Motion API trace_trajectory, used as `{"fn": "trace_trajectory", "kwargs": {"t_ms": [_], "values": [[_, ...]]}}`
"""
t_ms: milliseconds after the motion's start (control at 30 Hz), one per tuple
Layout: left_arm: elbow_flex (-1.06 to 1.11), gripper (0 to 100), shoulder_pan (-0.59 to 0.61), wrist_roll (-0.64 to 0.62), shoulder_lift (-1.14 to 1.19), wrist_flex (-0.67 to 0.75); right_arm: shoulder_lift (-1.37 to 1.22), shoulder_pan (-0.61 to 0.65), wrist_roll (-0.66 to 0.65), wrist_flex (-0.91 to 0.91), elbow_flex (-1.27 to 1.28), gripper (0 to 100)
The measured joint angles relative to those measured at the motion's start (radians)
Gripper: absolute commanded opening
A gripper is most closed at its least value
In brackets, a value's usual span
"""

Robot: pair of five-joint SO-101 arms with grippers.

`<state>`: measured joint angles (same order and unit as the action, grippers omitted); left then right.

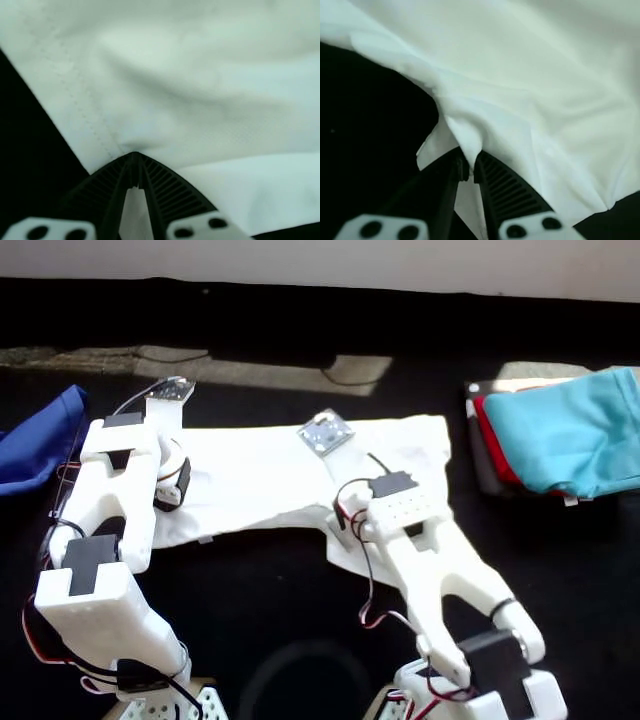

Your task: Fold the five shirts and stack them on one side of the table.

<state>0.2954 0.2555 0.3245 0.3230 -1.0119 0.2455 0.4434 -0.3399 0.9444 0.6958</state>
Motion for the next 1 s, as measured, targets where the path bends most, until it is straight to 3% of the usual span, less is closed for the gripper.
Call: {"fn": "trace_trajectory", "kwargs": {"t_ms": [433,667,900,1000], "values": [[0.0,1,0.0,0.0,0.0,0.0,0.077,0.046,-0.002,0.141,0.0,0.9],[0.0,1,0.0,0.0,0.0,0.0,0.077,0.054,-0.077,0.172,0.0,1.0],[0.0,1,0.0,0.0,0.0,0.0,0.084,0.054,-0.052,0.172,0.0,18.0],[0.0,1,0.0,0.0,0.0,0.0,0.107,0.054,-0.031,0.192,-0.012,18.3]]}}
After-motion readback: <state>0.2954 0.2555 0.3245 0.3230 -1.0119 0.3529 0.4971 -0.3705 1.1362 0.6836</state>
